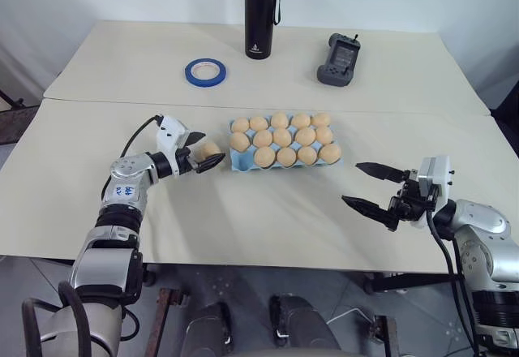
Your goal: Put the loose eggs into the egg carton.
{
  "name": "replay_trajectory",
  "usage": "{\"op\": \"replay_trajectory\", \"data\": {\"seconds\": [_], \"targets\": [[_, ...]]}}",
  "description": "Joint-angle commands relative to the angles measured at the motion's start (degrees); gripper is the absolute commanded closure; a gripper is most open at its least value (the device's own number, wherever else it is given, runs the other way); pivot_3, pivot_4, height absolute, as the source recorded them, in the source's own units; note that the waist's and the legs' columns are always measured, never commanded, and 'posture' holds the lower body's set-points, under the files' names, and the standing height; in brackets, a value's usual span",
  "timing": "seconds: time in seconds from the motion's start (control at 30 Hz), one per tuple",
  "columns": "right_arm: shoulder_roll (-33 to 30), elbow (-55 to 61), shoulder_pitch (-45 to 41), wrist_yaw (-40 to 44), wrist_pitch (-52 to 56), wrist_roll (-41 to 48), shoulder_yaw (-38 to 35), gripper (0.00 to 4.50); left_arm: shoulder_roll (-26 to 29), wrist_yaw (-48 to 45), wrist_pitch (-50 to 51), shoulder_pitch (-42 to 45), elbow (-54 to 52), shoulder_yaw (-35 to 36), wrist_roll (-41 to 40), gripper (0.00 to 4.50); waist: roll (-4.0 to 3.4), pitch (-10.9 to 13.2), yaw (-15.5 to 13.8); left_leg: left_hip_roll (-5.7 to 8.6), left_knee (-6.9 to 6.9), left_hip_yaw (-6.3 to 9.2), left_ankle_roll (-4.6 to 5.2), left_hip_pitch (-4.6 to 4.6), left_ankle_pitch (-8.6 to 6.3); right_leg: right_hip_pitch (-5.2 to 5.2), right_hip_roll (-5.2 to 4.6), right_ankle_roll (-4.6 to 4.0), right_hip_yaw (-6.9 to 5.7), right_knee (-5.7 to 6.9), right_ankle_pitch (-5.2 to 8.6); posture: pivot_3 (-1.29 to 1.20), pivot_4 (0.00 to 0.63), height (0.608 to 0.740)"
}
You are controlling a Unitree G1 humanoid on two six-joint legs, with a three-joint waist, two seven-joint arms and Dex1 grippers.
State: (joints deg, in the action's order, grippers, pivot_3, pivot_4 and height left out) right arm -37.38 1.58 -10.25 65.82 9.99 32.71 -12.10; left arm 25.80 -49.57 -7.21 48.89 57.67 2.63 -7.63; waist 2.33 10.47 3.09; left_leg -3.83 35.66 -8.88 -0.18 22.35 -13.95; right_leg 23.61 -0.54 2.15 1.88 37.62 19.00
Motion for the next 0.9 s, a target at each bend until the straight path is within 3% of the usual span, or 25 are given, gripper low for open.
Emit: {"op": "replay_trajectory", "data": {"seconds": [0.03, 0.17, 0.4, 0.5, 0.57, 0.87, 0.9], "targets": [[-0.7, 1.5, -0.2, -0.4, -0.4, 0.4, -1.4, 0.00, 0.1, 0.0, -1.9, 1.8, 2.4, -0.2, 1.4, 1.15, 0.00, 0.0, 0.0, 0.00, 0.00, 0.00, 0.00, 0.00, 0.00, 0.00, 0.00, 0.00, 0.00, 0.00, 0.00, 0.00, 0.150, 0.740], [-0.7, 1.3, -0.4, -0.6, -0.5, 0.3, -1.3, 0.00, 0.2, -0.6, -2.8, 2.3, 2.7, 0.5, 1.1, 2.32, 0.00, 0.0, -0.1, 0.00, 0.03, 0.00, 0.00, 0.01, 0.00, 0.01, -0.01, 0.00, -0.01, 0.02, 0.00, 0.00, 0.150, 0.740], [-0.9, 1.3, -0.3, -0.7, -0.5, 0.2, -1.3, 0.00, 1.6, -5.0, -2.6, 2.9, -3.7, 1.4, -1.2, 2.80, 0.00, 0.0, -0.1, 0.00, 0.07, 0.00, 0.00, 0.02, 0.00, 0.01, 0.00, 0.00, -0.02, 0.07, 0.00, 0.00, 0.150, 0.740], [-1.2, 1.0, -0.5, -0.7, -0.4, -0.1, -1.3, 0.00, 0.4, -12.7, 3.8, 1.5, -13.1, 2.1, -6.9, 2.87, 0.00, 0.0, -0.1, 0.00, 0.08, 0.00, -0.05, 0.04, 0.03, 0.01, -0.01, 0.00, -0.03, 0.08, 0.00, 0.00, 0.150, 0.740], [-1.0, 0.9, -0.6, -0.9, -0.7, -0.3, -1.2, 0.00, -0.1, -12.9, 6.1, 0.6, -15.8, 1.1, -6.6, 2.87, 0.00, 0.0, -0.1, 0.00, 0.12, 0.00, -0.15, 0.06, 0.09, 0.00, -0.01, 0.00, -0.03, 0.09, 0.00, 0.00, 0.150, 0.740], [0.2, 2.4, 0.4, -2.9, -0.9, -0.2, -1.3, 0.00, -2.6, -12.3, 3.7, 0.3, -14.0, -2.7, -2.8, 2.87, 0.00, 0.0, 0.0, 0.00, 0.40, 0.04, -0.03, 0.04, 0.02, -0.03, 0.00, 0.06, 0.01, 0.27, 0.00, 0.00, 0.150, 0.740], [0.2, 2.7, 0.7, -3.2, -0.9, -0.1, -1.5, 0.00, -2.7, -12.1, 3.8, 0.4, -13.8, -2.8, -2.8, 2.20, 0.00, 0.0, 0.1, 0.01, 0.39, 0.03, 0.03, 0.03, -0.01, -0.03, 0.00, 0.07, 0.04, 0.26, -0.01, 0.00, 0.150, 0.740]]}}
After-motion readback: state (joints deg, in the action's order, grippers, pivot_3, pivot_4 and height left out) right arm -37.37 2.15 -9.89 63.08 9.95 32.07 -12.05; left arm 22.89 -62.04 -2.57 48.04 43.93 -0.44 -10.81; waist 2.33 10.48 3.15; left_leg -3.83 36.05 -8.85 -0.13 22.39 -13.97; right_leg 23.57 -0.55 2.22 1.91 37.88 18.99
